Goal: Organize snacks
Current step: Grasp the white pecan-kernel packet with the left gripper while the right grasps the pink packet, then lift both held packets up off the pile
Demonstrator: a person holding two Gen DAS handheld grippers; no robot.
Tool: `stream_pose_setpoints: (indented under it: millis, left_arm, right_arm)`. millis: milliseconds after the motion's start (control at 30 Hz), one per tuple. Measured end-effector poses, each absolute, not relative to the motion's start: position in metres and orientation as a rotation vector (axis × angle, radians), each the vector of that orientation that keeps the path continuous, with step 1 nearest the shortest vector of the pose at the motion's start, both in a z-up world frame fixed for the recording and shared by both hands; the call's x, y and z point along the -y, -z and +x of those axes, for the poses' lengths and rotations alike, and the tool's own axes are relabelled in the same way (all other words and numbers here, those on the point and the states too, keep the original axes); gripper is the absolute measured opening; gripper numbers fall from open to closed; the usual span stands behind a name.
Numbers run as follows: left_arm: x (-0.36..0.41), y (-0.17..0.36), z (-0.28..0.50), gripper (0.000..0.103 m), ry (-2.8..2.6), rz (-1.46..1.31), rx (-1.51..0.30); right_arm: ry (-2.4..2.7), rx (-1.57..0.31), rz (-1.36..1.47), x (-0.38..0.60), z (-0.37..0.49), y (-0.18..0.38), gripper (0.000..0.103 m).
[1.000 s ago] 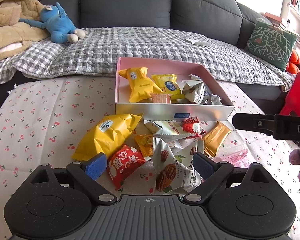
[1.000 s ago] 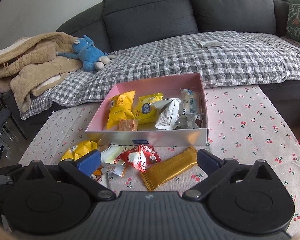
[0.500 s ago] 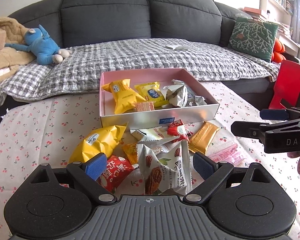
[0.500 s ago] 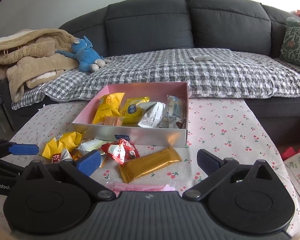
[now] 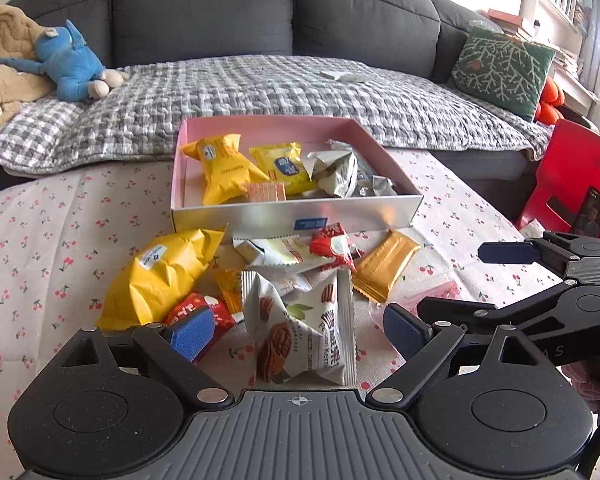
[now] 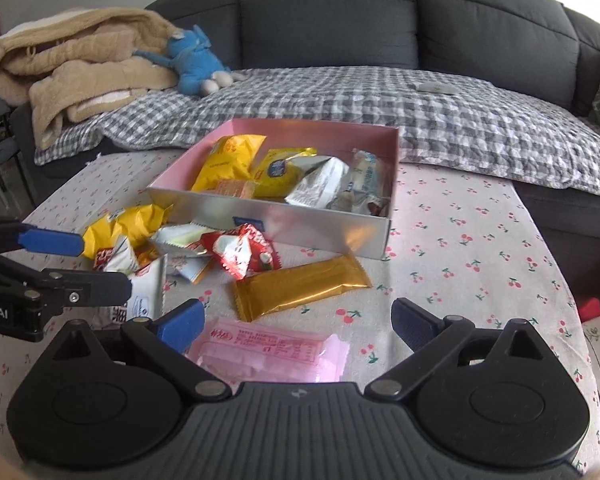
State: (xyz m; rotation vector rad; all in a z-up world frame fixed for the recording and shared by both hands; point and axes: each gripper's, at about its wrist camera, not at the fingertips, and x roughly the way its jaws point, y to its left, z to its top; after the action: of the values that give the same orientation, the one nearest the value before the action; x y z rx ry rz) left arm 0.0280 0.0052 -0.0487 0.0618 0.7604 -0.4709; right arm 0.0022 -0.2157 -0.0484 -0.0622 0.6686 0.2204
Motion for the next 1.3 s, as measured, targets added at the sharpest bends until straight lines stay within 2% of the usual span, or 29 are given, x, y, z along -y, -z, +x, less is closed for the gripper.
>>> stream_pose_setpoints:
  millis: [333,500,733,833,933,967,1100,1200,1300]
  left_arm:
    - [-0.002,0.082,0.026,0.082,0.517,0.070,-0.864]
    - [-0.001,0.088,0.026,0.082,0.533,0.074,-0.828]
    - [-0.001,0.092,0.035,0.083,0.538,0.045,-0.776]
    - [-0.001,0.093,0.036,0.081,0.522,0.042,-0.766]
    - [-0.003,0.092,0.037,0.069,0.495,0.041,-0.757]
    - [-0.004,0.092,0.037,0.061,0.489,0.041,-0.755]
    - [-0.005,0.090,0.038,0.059,0.466,0.030,-0.761]
    - [-0.003,0.089,0.037,0.052,0.447,0.049,-0.764]
    - [-0.005,0.088,0.038,0.051,0.442,0.037,-0.777]
  right_arm:
    - [-0.445,-0.740,-0.363,0.203,0.003,0.055,0.092]
    - [-0.464,-0.768,-0.399,0.203,0.004,0.064,0.084]
    - [-0.455,-0.741,-0.383,0.203,0.004,0.070,0.079]
    - [-0.444,-0.723,-0.385,0.202,0.004,0.070,0.070]
    - [-0.431,-0.720,-0.381,0.203,0.004,0.070,0.056]
    - [-0.427,-0.720,-0.383,0.203,0.004,0.069,0.050]
    - [-0.408,-0.741,-0.382,0.202,0.004,0.066,0.026]
    - [-0.396,-0.755,-0.369,0.202,0.004,0.065,0.016]
    - [-0.381,-0.768,-0.358,0.203,0.005,0.065,0.011]
